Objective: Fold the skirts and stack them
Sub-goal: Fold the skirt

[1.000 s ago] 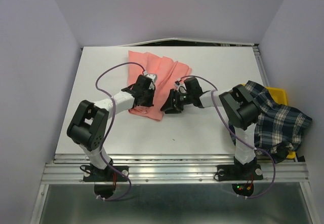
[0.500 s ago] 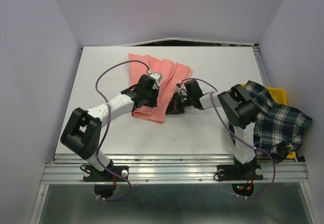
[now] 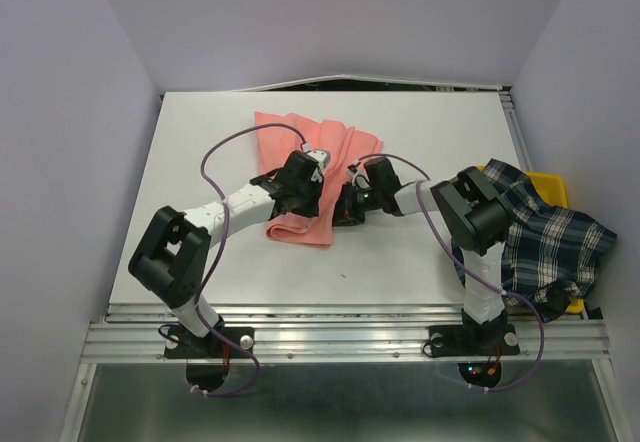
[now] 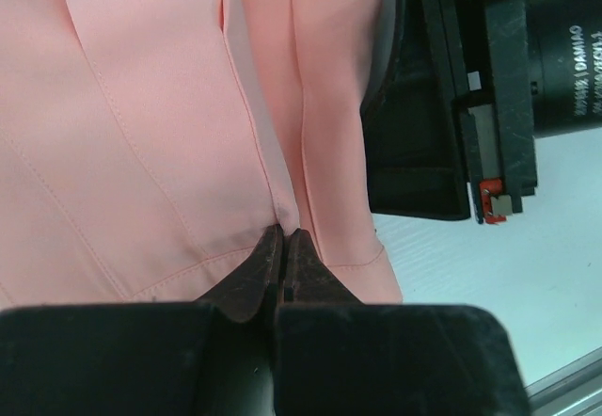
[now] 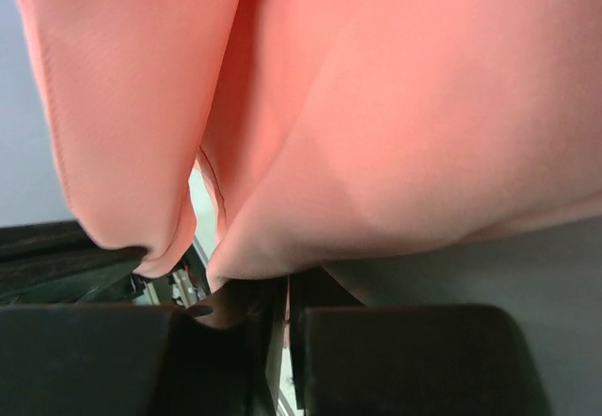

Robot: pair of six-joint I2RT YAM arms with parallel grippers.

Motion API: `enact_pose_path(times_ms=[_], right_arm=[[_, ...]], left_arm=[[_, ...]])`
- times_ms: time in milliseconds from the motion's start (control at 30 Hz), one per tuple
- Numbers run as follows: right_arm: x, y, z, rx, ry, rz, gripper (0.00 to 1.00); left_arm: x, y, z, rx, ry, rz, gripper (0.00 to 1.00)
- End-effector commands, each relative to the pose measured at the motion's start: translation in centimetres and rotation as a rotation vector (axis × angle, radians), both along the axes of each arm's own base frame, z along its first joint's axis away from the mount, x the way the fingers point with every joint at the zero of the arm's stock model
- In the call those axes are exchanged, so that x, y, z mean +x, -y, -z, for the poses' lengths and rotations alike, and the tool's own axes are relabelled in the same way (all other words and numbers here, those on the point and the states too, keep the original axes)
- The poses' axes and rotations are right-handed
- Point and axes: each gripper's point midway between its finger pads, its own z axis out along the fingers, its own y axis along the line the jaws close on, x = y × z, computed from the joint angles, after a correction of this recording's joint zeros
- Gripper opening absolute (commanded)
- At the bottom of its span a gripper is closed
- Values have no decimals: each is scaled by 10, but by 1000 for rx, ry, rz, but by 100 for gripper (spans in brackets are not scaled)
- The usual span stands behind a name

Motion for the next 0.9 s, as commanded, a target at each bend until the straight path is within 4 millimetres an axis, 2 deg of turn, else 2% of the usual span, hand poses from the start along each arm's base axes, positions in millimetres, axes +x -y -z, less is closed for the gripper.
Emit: enact_pose_path(times_ms=[0, 67, 167, 200, 233, 300, 367, 433, 467, 500, 567, 700, 733, 867], right_arm=[[-22, 27, 30, -190, -21, -23, 16], [-33, 45, 28, -223, -49, -24, 30], [-39, 67, 26, -232, -54, -15, 42], [-38, 77, 21, -227, -49, -4, 42], [-39, 80, 18, -221, -36, -17, 36], [-41, 78, 4, -170, -18, -37, 30], [-35, 65, -29, -59, 36, -38, 28], [-33, 57, -52, 29, 75, -23, 29], [-31, 46, -67, 101, 82, -26, 28], [-33, 40, -69, 125, 70, -32, 28], [-36, 24, -70, 173, 30, -42, 24], [-37, 5, -73, 240, 3, -41, 18], [-40, 1, -69, 233, -13, -44, 17], [-44, 0, -31, 153, -40, -39, 13]], left_arm=[[12, 5, -10, -27, 11, -15, 0], [15, 0, -3, -31, -16, -32, 0], [22, -10, 3, -46, -39, -61, 0], [23, -10, 3, -53, -40, -60, 0], [23, -9, 3, -56, -42, -58, 0], [22, -7, 3, -66, -45, -50, 0], [21, -6, 5, -69, -54, -52, 0], [22, -5, 6, -70, -60, -45, 0], [22, -4, 6, -73, -62, -41, 0], [21, -4, 6, -78, -63, -40, 0], [22, -3, 6, -80, -65, -43, 0], [23, -2, 5, -76, -72, -47, 0], [24, -2, 3, -79, -67, -47, 0], [26, 1, -6, -89, -55, -35, 0]])
